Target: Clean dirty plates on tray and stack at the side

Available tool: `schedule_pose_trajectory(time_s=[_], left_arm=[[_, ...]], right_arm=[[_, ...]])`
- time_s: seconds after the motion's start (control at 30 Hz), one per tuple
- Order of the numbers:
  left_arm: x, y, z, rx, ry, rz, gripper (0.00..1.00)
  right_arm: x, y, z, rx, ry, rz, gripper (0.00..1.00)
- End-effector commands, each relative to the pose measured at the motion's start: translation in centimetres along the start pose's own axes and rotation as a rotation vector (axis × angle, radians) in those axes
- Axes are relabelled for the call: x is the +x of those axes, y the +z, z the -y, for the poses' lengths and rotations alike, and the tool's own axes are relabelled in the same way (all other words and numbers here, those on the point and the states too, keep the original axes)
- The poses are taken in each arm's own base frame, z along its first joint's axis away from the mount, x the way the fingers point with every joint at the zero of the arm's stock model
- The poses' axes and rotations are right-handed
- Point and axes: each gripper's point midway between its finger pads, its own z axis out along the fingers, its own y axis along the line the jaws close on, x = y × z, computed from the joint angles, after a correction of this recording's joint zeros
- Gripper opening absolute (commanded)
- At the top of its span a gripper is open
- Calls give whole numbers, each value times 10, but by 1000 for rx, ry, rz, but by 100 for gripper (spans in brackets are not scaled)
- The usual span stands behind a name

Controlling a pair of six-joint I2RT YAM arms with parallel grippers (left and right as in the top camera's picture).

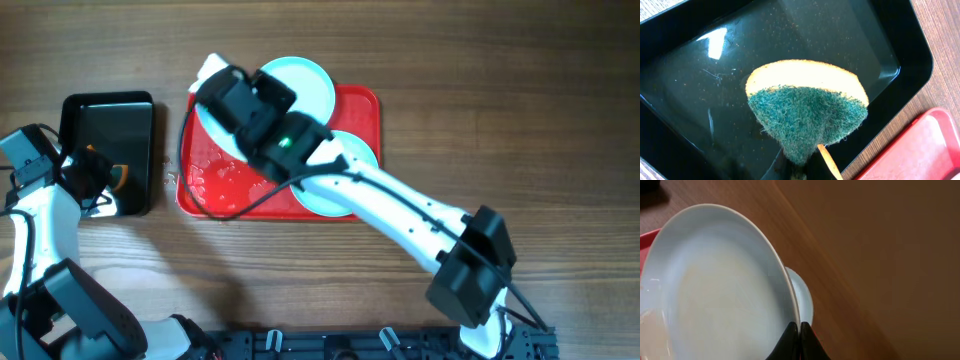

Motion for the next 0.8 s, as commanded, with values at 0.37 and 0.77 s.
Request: schedule_pose_trajectory(time_s=[0.37, 0.77], left_arm=[[-8, -9, 4, 8, -26, 34, 4], [-8, -9, 3, 7, -26, 34, 4]], right_arm=[[-28, -32, 9, 244, -233, 23, 4], [-27, -33, 4, 233, -99, 36, 4]])
